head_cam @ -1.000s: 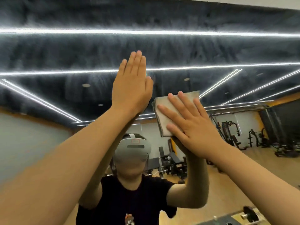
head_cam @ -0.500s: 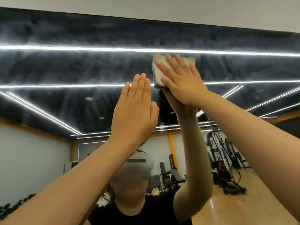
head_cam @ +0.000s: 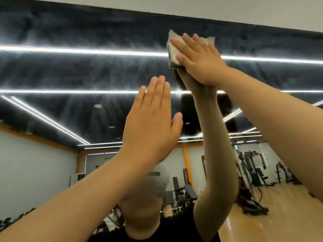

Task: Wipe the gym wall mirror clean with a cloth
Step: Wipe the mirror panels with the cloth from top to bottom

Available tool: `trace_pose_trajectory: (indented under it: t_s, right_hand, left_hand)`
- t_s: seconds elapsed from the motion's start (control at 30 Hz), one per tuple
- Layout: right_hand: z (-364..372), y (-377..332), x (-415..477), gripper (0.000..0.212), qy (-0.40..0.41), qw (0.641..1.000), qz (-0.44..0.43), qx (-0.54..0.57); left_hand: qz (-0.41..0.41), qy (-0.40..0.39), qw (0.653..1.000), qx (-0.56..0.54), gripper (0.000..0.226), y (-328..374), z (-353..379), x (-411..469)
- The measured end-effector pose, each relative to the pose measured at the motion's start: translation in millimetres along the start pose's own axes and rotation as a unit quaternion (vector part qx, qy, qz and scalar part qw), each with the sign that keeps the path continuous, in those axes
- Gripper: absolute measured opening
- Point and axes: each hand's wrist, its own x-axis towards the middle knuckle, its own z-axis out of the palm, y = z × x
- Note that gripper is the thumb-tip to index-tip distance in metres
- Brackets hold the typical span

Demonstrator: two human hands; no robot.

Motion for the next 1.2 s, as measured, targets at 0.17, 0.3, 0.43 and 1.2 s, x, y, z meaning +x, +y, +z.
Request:
trace_pose_trajectory:
  t_s: [0.17,0.3,0.43,1.2]
  right_hand:
    - [-7.5,14.8,51.3,0.052,0.002,1.0,0.005,0.003]
    - [-15.2,20.7,85.2,0.051,-0.001,1.0,0.012,0.013]
    - [-20.7,25.9,102.8,0.052,-0.008,1.0,0.012,0.0]
    - [-37.5,309.0,2.9,0.052,0.008,0.998,0.054,0.014]
  left_hand:
    - [-0.003,0.041,0.999,0.003,0.07,1.7,-9.0,9.8]
    - [-0.013,0.073,0.997,-0.025,0.056,4.8,-19.8,44.8]
    - [0.038,-0.021,0.999,-0.004,0.063,11.7,-8.7,75.1]
    - [-0.114,0.05,0.992,-0.028,0.071,119.6,44.4,129.4]
